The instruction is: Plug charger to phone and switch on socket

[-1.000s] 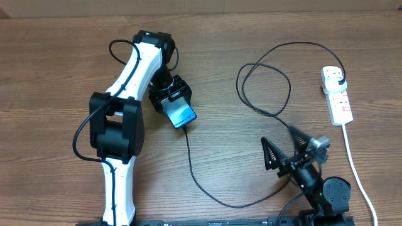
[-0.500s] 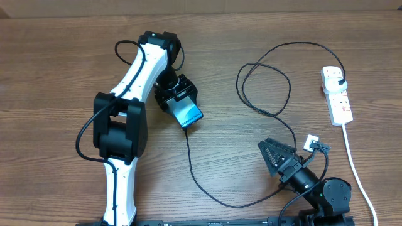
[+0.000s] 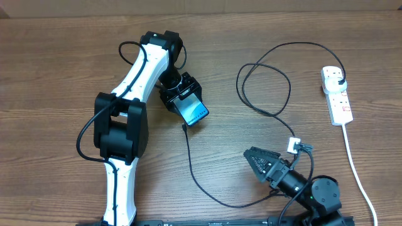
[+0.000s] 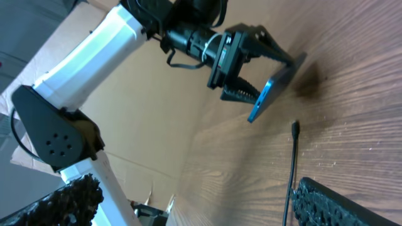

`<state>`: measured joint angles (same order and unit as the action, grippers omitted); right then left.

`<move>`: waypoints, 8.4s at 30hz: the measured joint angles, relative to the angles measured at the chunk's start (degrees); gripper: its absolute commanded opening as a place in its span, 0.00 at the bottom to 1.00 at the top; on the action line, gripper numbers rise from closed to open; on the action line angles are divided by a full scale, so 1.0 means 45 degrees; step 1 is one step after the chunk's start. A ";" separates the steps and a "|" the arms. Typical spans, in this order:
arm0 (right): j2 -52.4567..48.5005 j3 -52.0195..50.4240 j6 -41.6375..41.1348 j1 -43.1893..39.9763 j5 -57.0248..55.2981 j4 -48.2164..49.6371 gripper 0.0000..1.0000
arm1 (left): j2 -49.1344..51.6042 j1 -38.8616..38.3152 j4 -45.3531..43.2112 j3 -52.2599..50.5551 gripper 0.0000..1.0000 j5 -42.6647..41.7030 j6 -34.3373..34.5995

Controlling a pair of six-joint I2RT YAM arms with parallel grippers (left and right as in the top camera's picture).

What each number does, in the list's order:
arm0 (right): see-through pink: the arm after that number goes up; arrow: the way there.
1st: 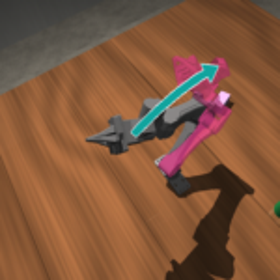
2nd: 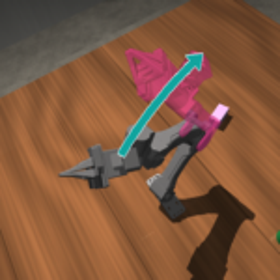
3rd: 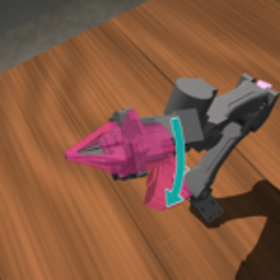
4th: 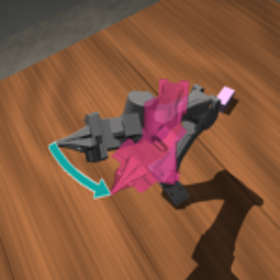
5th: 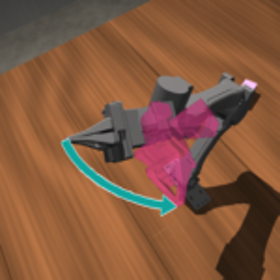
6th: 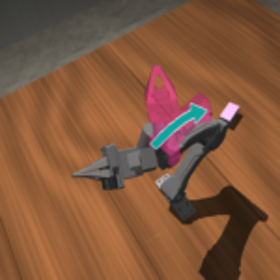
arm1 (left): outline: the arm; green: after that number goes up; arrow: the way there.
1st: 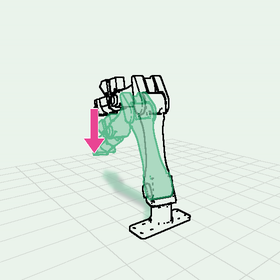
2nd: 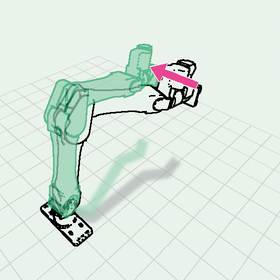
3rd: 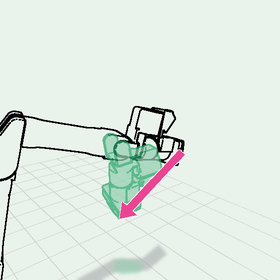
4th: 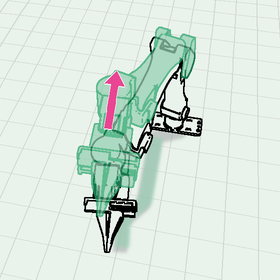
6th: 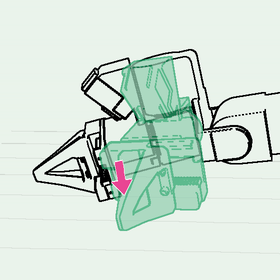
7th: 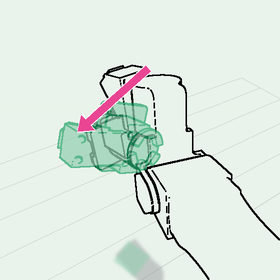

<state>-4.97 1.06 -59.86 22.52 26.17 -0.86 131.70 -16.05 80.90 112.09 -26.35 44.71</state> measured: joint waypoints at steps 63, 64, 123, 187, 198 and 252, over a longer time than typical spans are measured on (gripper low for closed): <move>-2.0735 1.0656 0.2642 0.3337 -0.4031 0.1574 0.77 | 0.0000 -0.0457 -0.0991 0.0000 0.04 0.0515 0.2123; -2.0852 1.0695 0.2623 0.3327 -0.4129 0.1525 0.77 | 0.0000 -0.0539 -0.1044 0.0000 0.04 0.0544 0.2176; -2.1648 1.0768 -0.0238 0.1914 -0.1972 0.2186 0.09 | -0.0005 -0.1069 -0.2050 0.0015 0.04 0.1622 0.4085; -1.7510 1.0899 -0.1171 -0.0563 0.1044 0.0330 0.04 | -1.1443 0.0500 -1.5781 -1.3755 0.99 -0.0316 0.2958; -1.9263 1.0899 -0.4172 0.0364 0.1030 0.4303 0.04 | -1.1443 0.0505 -2.0031 -1.4795 0.99 -0.0452 0.7631; -1.9642 1.1196 -0.6552 0.1501 -0.0903 0.2540 0.04 | -0.7786 0.0500 -2.4829 -1.5106 0.04 -0.1962 1.2565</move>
<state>-93.36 51.44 -89.34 29.28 22.11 10.57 96.66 -13.80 -30.83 44.12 -35.18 101.25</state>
